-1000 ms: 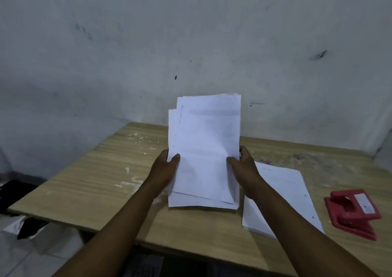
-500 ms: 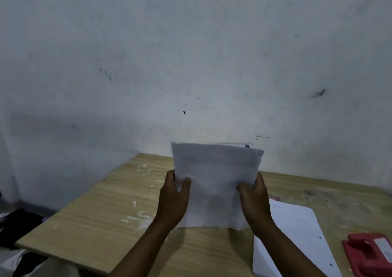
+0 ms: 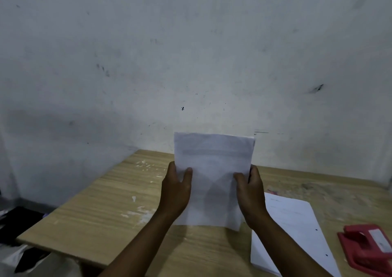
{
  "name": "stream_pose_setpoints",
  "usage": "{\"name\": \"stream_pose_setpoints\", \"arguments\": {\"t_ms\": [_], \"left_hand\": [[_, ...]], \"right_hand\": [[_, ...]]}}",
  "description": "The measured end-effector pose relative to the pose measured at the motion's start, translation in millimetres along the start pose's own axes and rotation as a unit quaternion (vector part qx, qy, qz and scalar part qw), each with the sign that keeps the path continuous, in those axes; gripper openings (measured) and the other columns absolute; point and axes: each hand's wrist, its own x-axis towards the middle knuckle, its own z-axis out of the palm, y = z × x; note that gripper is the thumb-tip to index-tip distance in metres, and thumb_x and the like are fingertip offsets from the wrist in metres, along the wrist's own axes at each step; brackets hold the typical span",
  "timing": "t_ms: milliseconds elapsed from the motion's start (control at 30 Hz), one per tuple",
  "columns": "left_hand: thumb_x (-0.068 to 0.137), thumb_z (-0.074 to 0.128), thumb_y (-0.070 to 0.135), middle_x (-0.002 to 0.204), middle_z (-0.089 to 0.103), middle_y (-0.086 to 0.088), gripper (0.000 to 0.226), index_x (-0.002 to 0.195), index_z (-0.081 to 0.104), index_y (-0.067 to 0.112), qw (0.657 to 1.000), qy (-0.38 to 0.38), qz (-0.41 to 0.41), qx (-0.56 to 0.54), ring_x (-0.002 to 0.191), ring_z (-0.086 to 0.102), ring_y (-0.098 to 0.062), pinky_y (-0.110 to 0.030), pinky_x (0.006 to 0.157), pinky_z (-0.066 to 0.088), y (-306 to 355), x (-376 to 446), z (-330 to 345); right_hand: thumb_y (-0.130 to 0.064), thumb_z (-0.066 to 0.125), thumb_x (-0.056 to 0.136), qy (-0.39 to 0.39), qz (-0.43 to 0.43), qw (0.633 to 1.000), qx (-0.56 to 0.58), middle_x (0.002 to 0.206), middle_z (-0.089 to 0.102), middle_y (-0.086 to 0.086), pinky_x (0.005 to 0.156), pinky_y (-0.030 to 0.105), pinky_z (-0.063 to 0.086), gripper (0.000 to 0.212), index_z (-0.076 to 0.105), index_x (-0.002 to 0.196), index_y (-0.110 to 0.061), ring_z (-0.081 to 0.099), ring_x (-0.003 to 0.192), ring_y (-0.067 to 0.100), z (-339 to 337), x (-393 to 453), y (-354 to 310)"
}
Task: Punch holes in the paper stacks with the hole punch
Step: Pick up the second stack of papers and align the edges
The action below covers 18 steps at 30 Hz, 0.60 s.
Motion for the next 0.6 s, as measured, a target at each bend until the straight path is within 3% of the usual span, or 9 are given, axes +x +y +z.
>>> {"name": "stream_pose_setpoints", "arguments": {"t_ms": [133, 333, 500, 600], "left_hand": [[0.100, 0.055, 0.029, 0.106, 0.060, 0.018, 0.010, 0.109, 0.051, 0.033, 1.000, -0.013, -0.007, -0.001, 0.098, 0.057, 0.003, -0.018, 0.074, 0.044, -13, -7, 1], [0.102, 0.051, 0.024, 0.099, 0.059, 0.020, 0.008, 0.108, 0.052, 0.028, 1.000, 0.015, 0.015, -0.003, 0.087, 0.055, 0.011, -0.013, 0.072, 0.043, 1, 2, -4], [0.102, 0.051, 0.024, 0.106, 0.060, 0.018, 0.014, 0.107, 0.050, 0.037, 1.000, 0.001, -0.019, -0.001, 0.101, 0.059, -0.006, -0.026, 0.081, 0.045, -25, -16, -2], [0.102, 0.049, 0.025, 0.122, 0.061, 0.010, 0.024, 0.126, 0.052, 0.029, 0.999, -0.021, -0.038, 0.019, 0.114, 0.058, -0.013, -0.030, 0.092, 0.046, -35, -22, -4]], "right_hand": [[-0.025, 0.052, 0.103, -0.007, 0.027, 1.000, -0.009, 0.114, 0.058, -0.006, 0.086, 0.039, 0.046, 0.020, 0.048, 0.122, -0.031, 0.056, 0.106, 0.019, 3, -7, 10], [-0.026, 0.050, 0.104, -0.008, 0.010, 1.000, 0.000, 0.118, 0.060, -0.006, 0.091, 0.041, 0.051, 0.026, 0.052, 0.130, -0.025, 0.058, 0.108, 0.018, 8, -5, -3], [-0.026, 0.049, 0.105, -0.021, 0.031, 0.999, -0.011, 0.102, 0.053, -0.020, 0.075, 0.030, 0.043, 0.019, 0.043, 0.118, -0.037, 0.052, 0.091, 0.003, 8, -18, 14], [-0.027, 0.049, 0.105, -0.032, 0.053, 0.998, -0.033, 0.102, 0.052, -0.019, 0.081, 0.033, 0.042, 0.019, 0.044, 0.119, -0.037, 0.049, 0.088, 0.001, 6, -24, 28]]}}
